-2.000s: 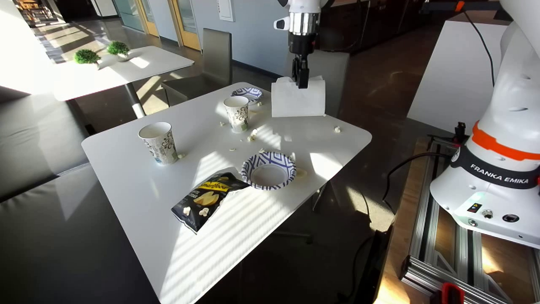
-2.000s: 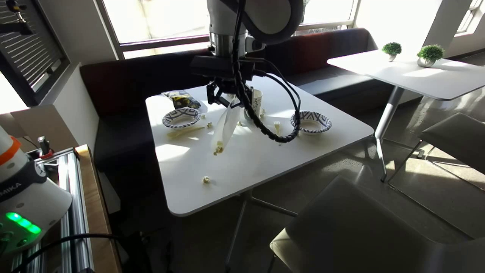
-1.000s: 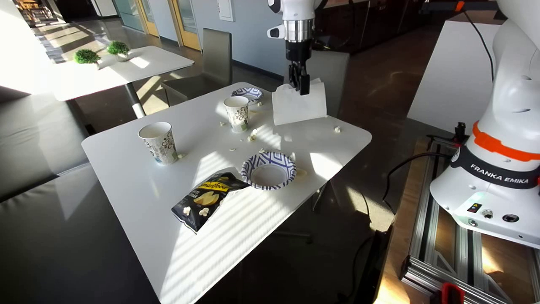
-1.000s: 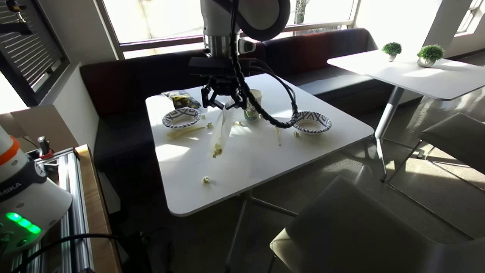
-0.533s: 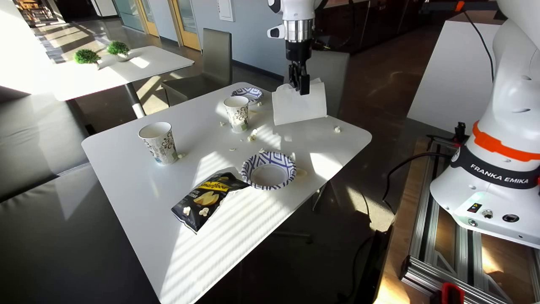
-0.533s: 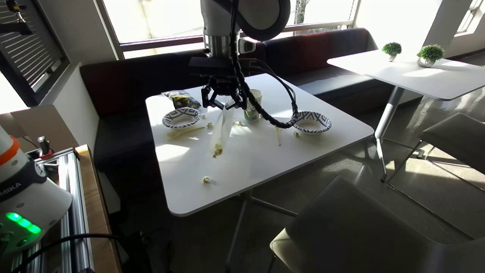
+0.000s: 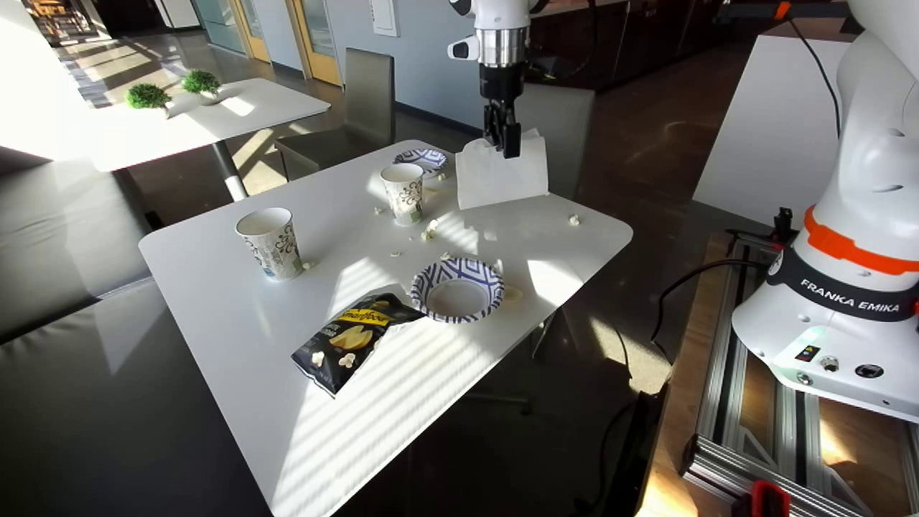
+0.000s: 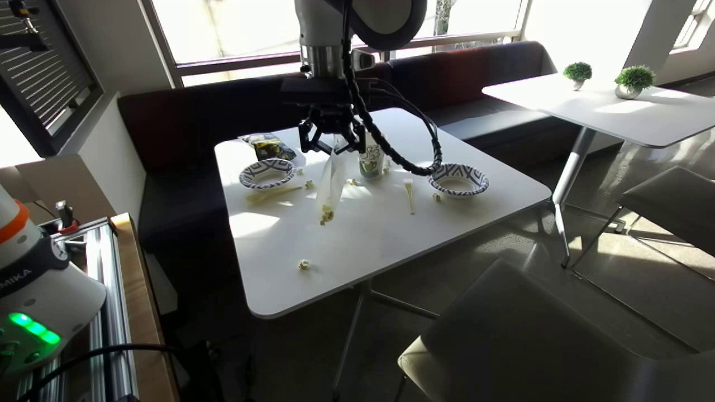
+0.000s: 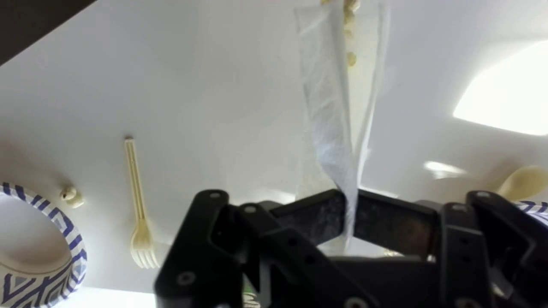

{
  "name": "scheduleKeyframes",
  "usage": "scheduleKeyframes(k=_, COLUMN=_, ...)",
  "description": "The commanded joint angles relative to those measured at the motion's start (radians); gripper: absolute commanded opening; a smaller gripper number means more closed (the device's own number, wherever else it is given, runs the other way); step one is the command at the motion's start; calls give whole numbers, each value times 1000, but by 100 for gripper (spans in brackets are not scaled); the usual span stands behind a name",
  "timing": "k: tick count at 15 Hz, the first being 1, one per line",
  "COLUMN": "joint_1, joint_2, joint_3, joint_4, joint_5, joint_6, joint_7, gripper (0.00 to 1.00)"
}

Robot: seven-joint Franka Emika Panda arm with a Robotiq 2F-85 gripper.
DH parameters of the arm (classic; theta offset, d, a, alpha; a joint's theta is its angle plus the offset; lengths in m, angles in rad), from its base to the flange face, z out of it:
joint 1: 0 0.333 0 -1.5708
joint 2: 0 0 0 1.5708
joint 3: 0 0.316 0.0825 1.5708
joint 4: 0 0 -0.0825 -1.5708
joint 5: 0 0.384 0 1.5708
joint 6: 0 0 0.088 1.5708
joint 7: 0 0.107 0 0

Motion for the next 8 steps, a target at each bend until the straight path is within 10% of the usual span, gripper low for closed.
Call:
scheduleKeyframes(k=1, joint_1=68, joint_2=-16, joint_3=-44, joint_4=11, joint_5=-10, joint_6=15, joint_7=11, gripper=0)
scheduleKeyframes(k=8, joint_1=103, joint_2=-57, joint_3=-43, joint_4=38, joint_5=-10, joint_6=14, joint_7=16, gripper=0)
